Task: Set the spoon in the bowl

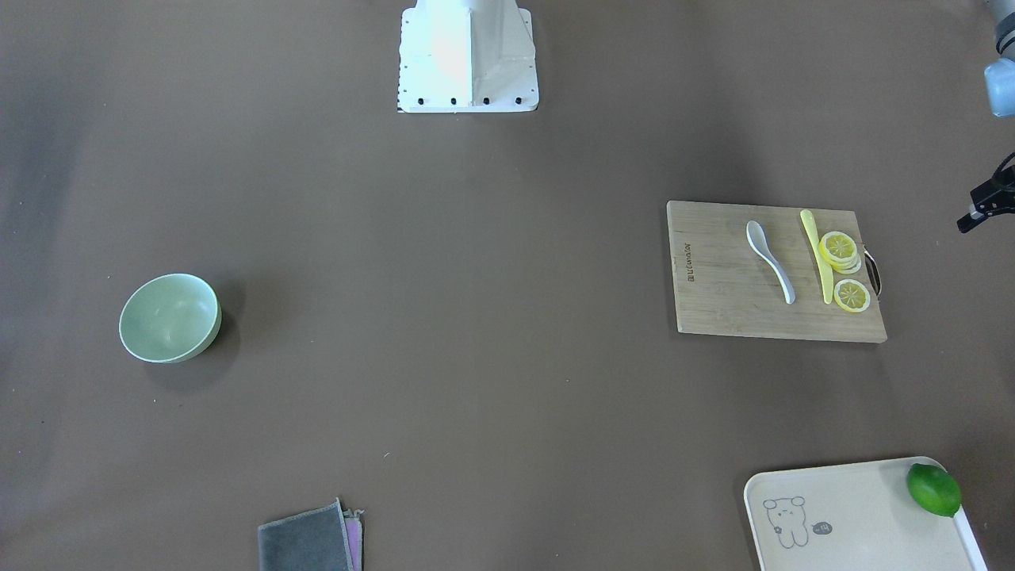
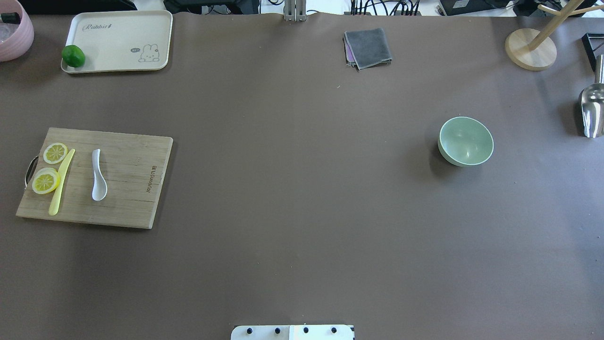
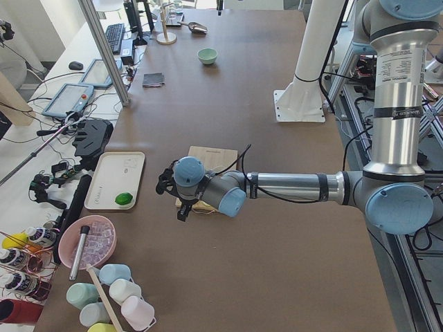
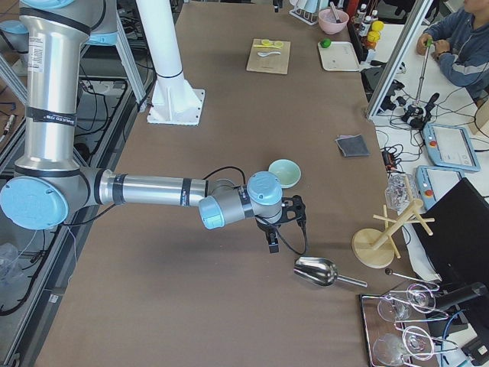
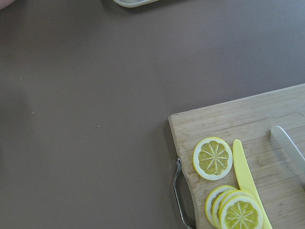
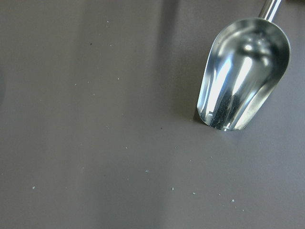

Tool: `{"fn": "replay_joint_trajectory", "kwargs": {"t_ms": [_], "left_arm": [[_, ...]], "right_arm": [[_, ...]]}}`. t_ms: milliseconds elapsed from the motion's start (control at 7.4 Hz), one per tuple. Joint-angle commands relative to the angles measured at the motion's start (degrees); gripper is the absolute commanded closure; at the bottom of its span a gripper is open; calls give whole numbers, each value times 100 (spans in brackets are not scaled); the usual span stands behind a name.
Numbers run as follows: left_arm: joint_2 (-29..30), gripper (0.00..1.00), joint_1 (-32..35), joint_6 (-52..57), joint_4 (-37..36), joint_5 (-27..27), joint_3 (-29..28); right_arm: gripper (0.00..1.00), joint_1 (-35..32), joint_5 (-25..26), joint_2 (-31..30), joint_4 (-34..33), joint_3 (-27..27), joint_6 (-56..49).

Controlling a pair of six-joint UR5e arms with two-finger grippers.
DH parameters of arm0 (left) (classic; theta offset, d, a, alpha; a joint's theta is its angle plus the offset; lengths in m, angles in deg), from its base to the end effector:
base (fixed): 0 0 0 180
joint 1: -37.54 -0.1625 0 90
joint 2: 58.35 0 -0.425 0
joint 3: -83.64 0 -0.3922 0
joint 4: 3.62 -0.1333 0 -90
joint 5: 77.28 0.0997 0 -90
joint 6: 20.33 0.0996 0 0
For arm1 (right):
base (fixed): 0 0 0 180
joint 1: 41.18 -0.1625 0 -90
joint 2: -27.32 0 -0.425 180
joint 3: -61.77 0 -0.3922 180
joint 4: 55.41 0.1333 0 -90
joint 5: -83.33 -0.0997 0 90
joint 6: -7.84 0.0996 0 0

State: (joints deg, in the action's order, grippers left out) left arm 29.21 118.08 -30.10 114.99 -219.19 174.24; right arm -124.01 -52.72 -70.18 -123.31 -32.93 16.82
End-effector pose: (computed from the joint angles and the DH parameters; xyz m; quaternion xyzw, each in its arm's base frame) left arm 0.0265 -0.4929 0.6097 0.1341 0.4546 0.0989 0.8750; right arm 0.0045 -0.4573 0.6353 0.0986 -0.4034 -0.0512 0.9082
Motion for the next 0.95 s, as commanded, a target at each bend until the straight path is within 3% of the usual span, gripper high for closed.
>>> {"fn": "replay_joint_trajectory", "kwargs": {"t_ms": [0,135,541,811], "left_arm": [[-2,11,-37,-208,-22,-3,255],[67,3,-211,-827,-22,5,291],[383,3,-905,-2606,-13,23,458],[734,3,-1432,-3272,-13,660,546]], "right_arm": [[0,143,-210,12,4,4,181],[0,283,-343,142,48,-57,566],[2,1406,57,1099,365,-23,2620],[5,2022,490,1565,356,169,3055]]}}
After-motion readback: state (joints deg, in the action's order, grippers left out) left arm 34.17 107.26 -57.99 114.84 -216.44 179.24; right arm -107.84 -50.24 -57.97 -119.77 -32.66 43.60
